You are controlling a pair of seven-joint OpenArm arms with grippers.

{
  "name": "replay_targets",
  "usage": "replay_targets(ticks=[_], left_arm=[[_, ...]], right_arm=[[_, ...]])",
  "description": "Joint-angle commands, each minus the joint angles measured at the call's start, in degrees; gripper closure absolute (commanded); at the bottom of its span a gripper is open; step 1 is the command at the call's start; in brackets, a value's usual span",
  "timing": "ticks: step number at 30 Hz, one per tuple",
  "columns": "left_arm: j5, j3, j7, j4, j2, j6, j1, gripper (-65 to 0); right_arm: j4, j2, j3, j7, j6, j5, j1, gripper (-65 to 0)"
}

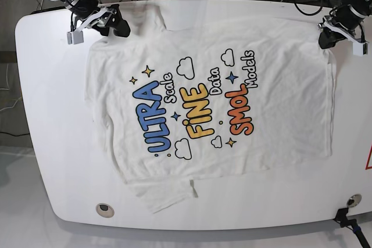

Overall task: Fold the T-shirt properly
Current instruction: 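Pull the gripped shoulders up and back, dragging the shirt toward the robot, then lift the shoulders and fold them over toward the shirt's hem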

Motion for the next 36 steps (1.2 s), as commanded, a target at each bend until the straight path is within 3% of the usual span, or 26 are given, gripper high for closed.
replay_targets(ticks=[1,7,8,10,12,13,24,36], left_arm=[[-1.0,-0.3,-1.0,0.8,-0.8,-0.3,0.0,-2.7],[-1.0,-0.3,-1.0,0.8,-0.8,-0.3,0.0,-2.7],[-1.0,-0.3,-1.0,0.8,-0.8,-0.3,0.0,-2.7],[-1.0,-0.3,-1.0,0.8,-0.8,-0.3,0.0,-2.7],[-1.0,-0.3,-1.0,0.8,-0.8,-0.3,0.0,-2.7],[-1.0,-0.3,-1.0,0.8,-0.8,-0.3,0.0,-2.7],[-1.0,-0.3,-1.0,0.8,-0.8,-0.3,0.1,-2.7],[-1.0,-0.3,-1.0,0.8,-0.8,-0.4,6.7,-2.7]], right_arm=[[0.3,0.3,-0.7,-1.3,-0.4,-1.2,-0.4,-40.7],[0.3,0.2,-1.0,-1.2,-0.4,-1.2,-0.4,-38.6],[0.3,0.2,-1.0,-1.2,-0.4,-1.2,-0.4,-34.7],[0.3,0.2,-0.9,-1.1,-0.4,-1.2,-0.4,-20.9],[0.3,0.4,-0.9,-1.1,-0.4,-1.2,-0.3,-1.8],[0.3,0.4,-0.9,-1.1,-0.4,-1.3,-0.3,0.0],[0.7,0.6,-0.8,-1.1,-0.5,-1.2,-0.7,0.0],[0.9,0.4,-0.8,2.6,-0.4,-1.2,-9.5,0.0]])
